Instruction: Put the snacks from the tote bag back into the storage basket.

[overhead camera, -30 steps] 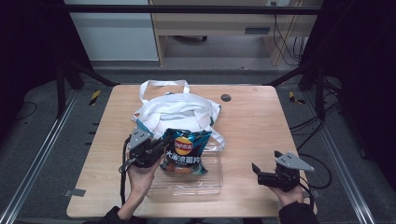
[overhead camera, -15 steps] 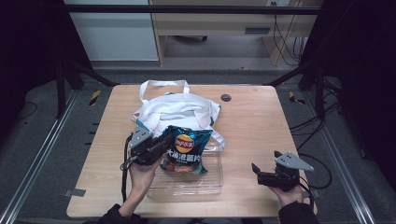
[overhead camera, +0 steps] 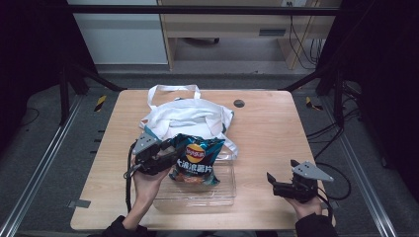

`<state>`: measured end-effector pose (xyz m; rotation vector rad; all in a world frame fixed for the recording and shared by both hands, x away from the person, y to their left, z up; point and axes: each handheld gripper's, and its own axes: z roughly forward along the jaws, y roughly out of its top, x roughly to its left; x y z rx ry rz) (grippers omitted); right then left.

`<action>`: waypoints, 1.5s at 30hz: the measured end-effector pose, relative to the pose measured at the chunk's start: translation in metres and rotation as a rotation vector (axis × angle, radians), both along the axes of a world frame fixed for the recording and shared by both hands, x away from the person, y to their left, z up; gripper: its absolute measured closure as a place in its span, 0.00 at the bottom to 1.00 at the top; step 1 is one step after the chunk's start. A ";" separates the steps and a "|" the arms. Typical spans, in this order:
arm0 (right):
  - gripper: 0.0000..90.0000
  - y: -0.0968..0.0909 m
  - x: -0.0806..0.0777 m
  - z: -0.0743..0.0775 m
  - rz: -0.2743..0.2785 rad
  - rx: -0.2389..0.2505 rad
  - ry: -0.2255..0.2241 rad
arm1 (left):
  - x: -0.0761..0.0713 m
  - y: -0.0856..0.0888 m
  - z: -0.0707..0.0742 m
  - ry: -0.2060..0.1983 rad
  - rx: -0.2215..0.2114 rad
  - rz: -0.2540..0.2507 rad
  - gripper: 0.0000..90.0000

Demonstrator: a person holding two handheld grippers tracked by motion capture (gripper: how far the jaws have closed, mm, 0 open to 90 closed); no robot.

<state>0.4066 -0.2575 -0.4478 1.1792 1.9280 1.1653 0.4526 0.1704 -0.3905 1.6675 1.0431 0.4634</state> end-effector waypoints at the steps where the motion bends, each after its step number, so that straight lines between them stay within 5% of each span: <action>1: 0.06 0.000 0.000 0.000 0.001 0.000 0.000 | -0.001 0.000 0.000 -0.001 0.005 0.000 0.49; 26: 0.05 -0.003 -0.001 0.002 -0.011 0.014 0.002 | -0.020 0.013 0.010 -0.063 0.095 -0.021 0.19; 45: 0.05 -0.008 -0.001 0.001 -0.031 0.004 0.002 | -0.033 0.059 -0.010 -0.080 0.125 0.041 0.18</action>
